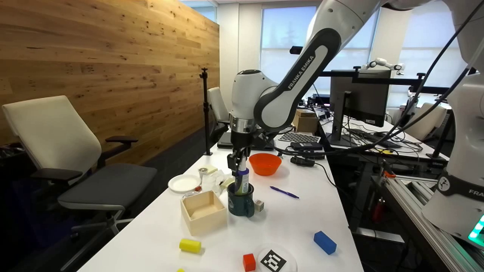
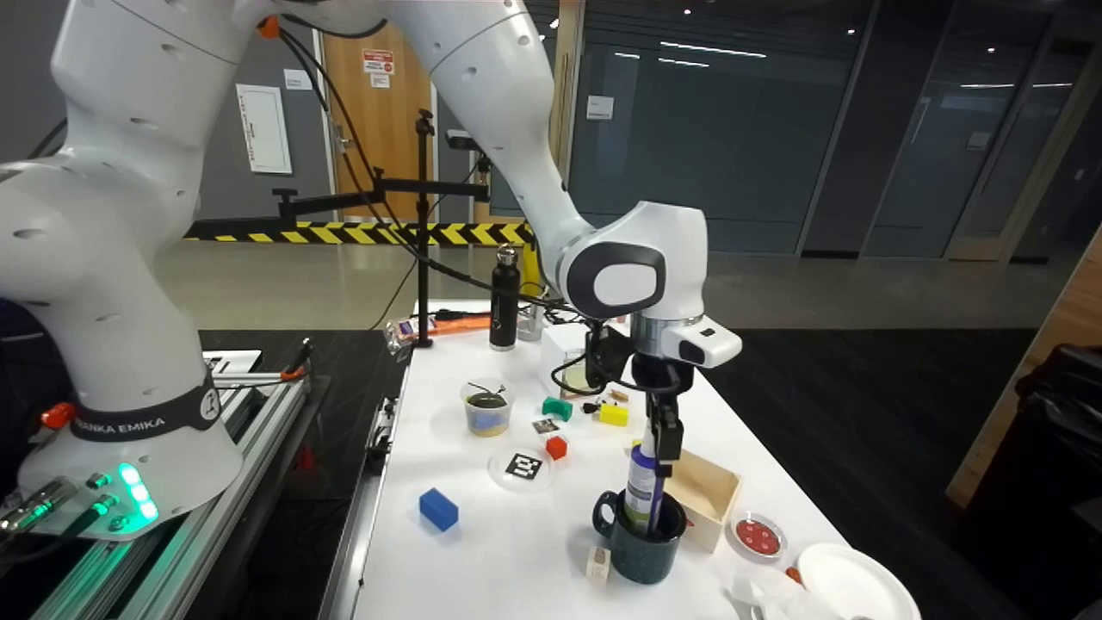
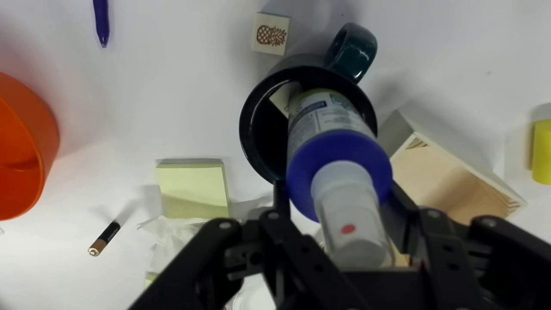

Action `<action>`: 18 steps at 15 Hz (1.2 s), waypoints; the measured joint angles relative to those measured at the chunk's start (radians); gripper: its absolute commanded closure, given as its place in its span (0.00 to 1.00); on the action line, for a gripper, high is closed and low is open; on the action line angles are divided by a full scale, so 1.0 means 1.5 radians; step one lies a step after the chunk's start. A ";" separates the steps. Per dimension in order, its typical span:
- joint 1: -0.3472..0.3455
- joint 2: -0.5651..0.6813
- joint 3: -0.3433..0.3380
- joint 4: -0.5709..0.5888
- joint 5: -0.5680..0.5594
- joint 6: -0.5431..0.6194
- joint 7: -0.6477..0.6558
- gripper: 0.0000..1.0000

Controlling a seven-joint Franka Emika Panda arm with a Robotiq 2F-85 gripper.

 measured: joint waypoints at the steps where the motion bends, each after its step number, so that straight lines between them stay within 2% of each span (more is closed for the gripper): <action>1: -0.001 0.000 0.000 0.000 0.003 0.000 0.000 0.71; 9: -0.002 0.000 0.004 -0.001 0.022 0.001 0.000 0.71; 10: -0.002 0.000 0.004 -0.001 0.023 0.001 0.000 0.21; 11: -0.002 0.000 0.004 -0.001 0.024 0.001 0.000 0.20; 14: -0.002 0.000 0.010 -0.002 0.033 0.001 0.000 0.00; 18: -0.002 -0.001 0.014 -0.002 0.042 0.001 0.000 0.00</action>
